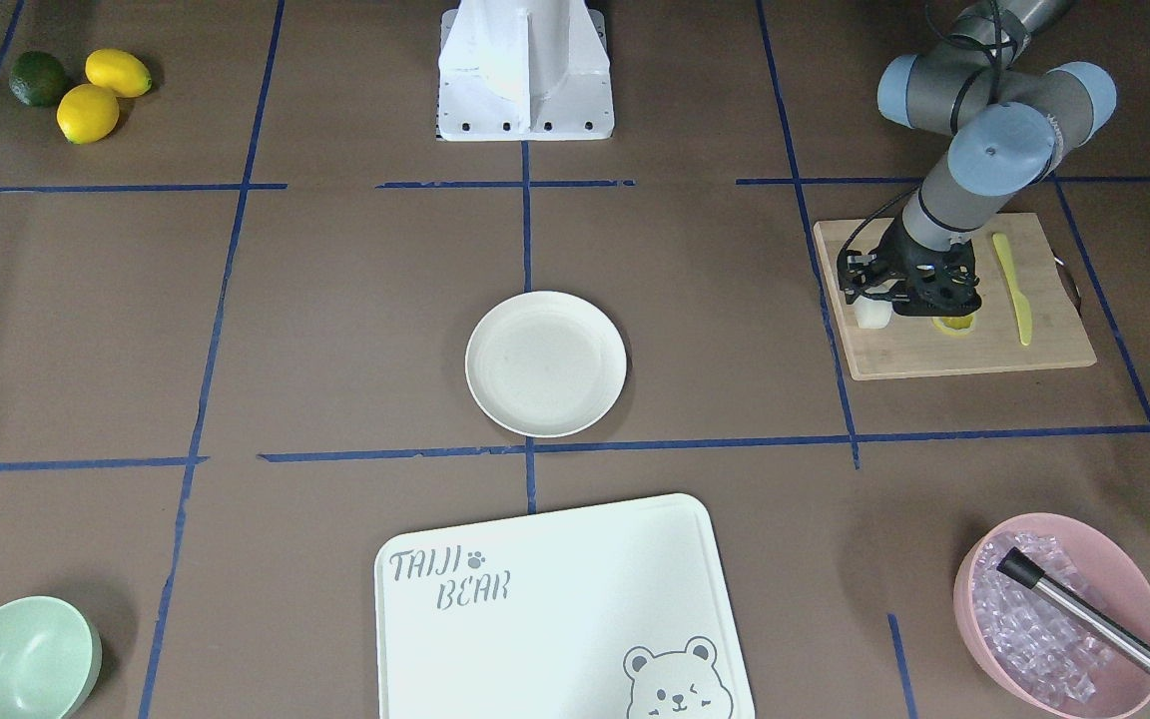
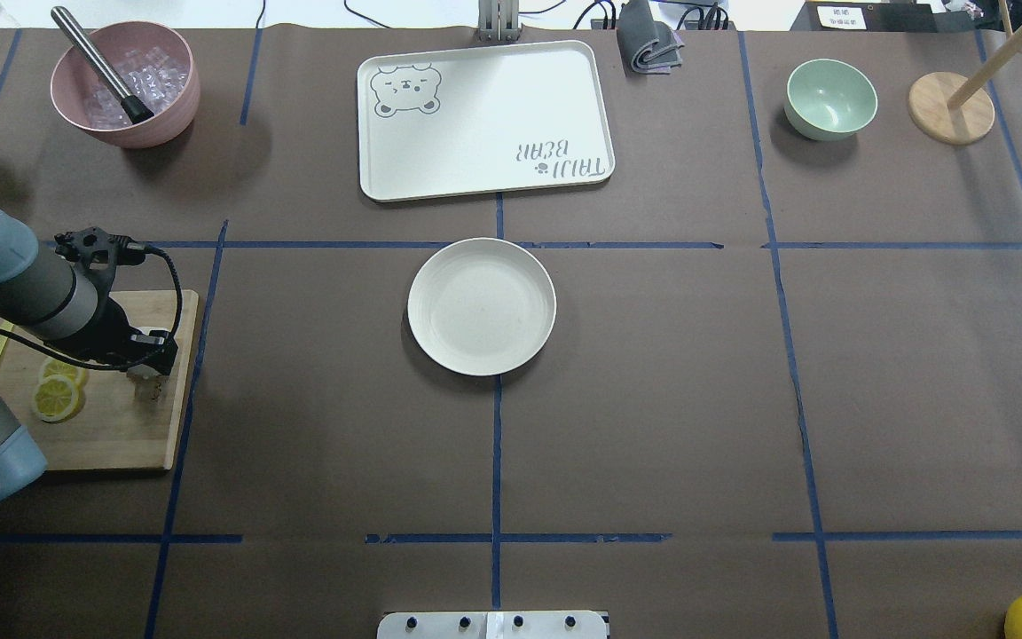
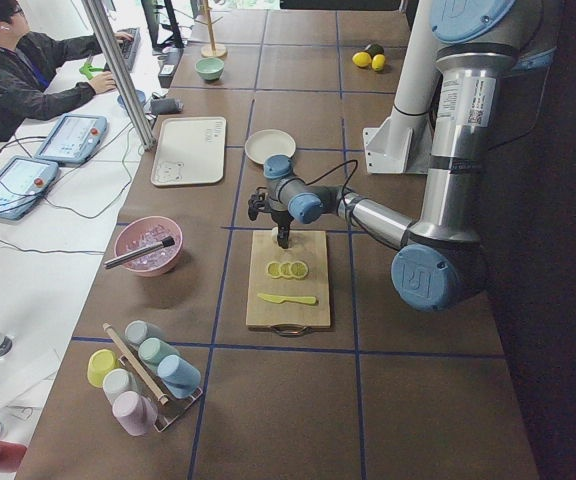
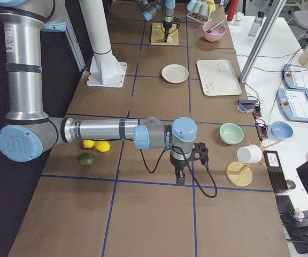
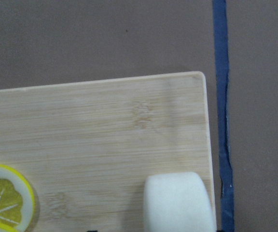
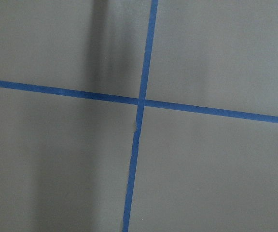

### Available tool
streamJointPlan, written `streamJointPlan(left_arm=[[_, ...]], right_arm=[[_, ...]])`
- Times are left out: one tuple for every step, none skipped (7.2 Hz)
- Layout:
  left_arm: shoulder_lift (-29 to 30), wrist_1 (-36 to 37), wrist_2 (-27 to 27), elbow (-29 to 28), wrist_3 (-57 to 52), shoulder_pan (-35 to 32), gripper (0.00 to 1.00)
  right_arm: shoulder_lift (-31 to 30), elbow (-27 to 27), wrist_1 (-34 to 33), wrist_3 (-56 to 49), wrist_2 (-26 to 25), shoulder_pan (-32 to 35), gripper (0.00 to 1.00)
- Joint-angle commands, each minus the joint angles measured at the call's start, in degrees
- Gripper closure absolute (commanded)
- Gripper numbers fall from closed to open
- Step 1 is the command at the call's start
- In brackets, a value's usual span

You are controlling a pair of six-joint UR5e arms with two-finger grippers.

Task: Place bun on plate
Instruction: 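Reach the left gripper to the white bun on the cutting board, then grasp the white bun with the left gripper and carry it toward the plate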

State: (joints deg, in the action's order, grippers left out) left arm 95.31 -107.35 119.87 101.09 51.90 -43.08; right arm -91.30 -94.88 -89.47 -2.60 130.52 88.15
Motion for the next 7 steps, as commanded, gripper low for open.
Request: streamJointPlan(left_arm=[[0.14, 0.03, 0.01, 1.21, -0.22, -0.08, 0.85], [0.14, 0.56, 0.27, 2.43, -0.13, -0.08, 0.86], [0.32, 1.00, 0.27, 4.71, 0.31, -0.08, 0.86], [3.54, 4.83, 0.27, 6.73, 0.66, -0.16, 0.86], [11.75, 13.74, 0.19, 6.49, 2.58, -0.08, 0.85], [20.01, 21.57, 0.10, 5.36, 5.81, 0.53, 0.84], [23.57, 22.00, 0.01, 4.04, 12.89, 3.15, 0.84]], right_arm=[[-0.02, -0.04, 0.00, -0.04, 0.00, 0.00, 0.00], [-0.02, -0.04, 0.00, -0.04, 0.00, 0.00, 0.00], [-0.02, -0.04, 0.00, 0.05, 0.09, 0.00, 0.00], [-0.37, -0.04, 0.00, 0.05, 0.09, 0.00, 0.00], [-0.46, -0.04, 0.17, 0.05, 0.09, 0.00, 0.00], [-0.46, -0.04, 0.18, 0.05, 0.09, 0.00, 0.00], [-0.46, -0.04, 0.18, 0.14, 0.18, 0.00, 0.00]])
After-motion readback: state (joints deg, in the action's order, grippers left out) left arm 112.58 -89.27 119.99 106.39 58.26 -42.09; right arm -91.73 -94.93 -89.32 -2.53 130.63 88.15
